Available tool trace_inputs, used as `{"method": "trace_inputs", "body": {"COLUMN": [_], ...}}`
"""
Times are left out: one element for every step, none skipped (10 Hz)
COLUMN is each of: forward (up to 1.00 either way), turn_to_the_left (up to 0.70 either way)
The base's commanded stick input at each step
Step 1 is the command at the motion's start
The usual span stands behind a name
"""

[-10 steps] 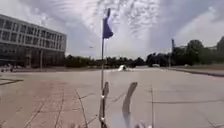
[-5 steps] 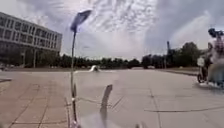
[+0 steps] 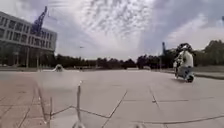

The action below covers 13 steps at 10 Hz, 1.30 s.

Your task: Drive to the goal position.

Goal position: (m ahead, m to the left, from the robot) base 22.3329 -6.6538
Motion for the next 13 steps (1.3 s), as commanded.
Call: {"method": "trace_inputs", "body": {"forward": [0.7, 0.7, 0.7, 0.7, 0.7, 0.7, 0.7, 0.7, 0.7, 0.7, 0.7, 0.7, 0.7], "turn_to_the_left": [-0.14, -0.11, -0.05, 0.0, 0.0, 0.0, 0.0, 0.0, 0.0, 0.0, 0.0, 0.0, 0.0]}}
